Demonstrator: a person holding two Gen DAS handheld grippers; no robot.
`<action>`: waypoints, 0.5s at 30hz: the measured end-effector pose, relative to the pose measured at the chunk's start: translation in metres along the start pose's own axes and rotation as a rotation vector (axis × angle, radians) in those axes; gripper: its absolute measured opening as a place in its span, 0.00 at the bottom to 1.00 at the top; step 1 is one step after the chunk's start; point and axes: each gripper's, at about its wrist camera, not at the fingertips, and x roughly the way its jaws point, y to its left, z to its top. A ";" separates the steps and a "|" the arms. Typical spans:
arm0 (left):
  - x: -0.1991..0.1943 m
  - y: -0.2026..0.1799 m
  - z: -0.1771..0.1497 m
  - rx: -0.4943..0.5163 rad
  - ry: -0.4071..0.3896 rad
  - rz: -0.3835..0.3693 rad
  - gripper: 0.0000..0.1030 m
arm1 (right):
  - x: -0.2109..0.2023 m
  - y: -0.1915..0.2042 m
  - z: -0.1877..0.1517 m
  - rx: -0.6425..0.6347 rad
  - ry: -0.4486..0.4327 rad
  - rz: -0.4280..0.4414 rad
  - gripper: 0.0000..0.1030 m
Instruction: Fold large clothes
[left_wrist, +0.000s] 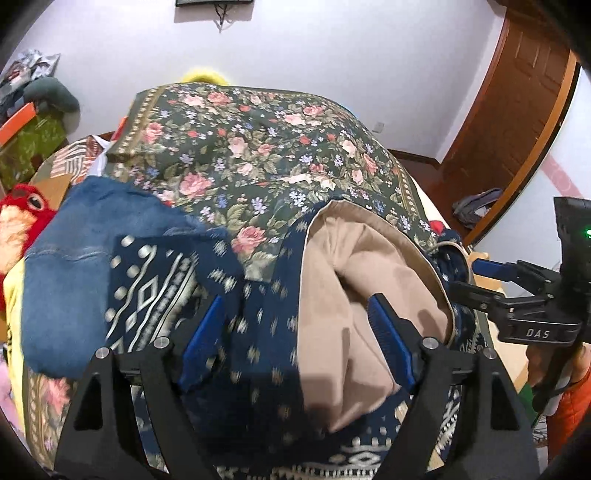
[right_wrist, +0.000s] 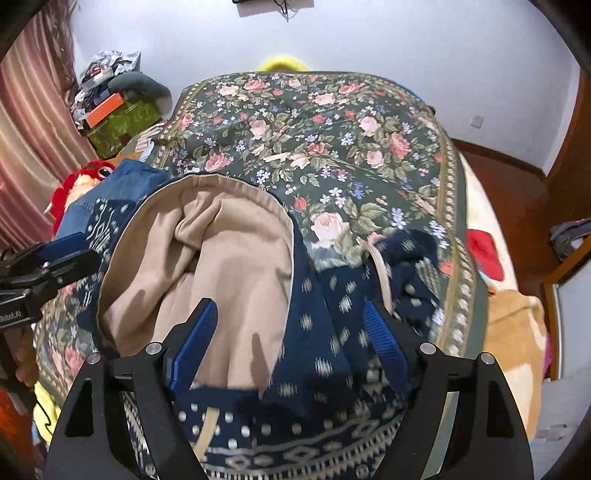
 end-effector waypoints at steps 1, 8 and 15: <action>0.007 -0.001 0.004 0.008 0.002 0.000 0.77 | 0.004 -0.001 0.003 0.000 0.001 -0.002 0.76; 0.049 -0.010 0.020 0.042 0.028 -0.010 0.77 | 0.044 -0.016 0.020 0.052 0.042 0.020 0.76; 0.073 -0.015 0.024 0.054 0.049 -0.043 0.77 | 0.075 -0.024 0.025 0.122 0.085 0.095 0.76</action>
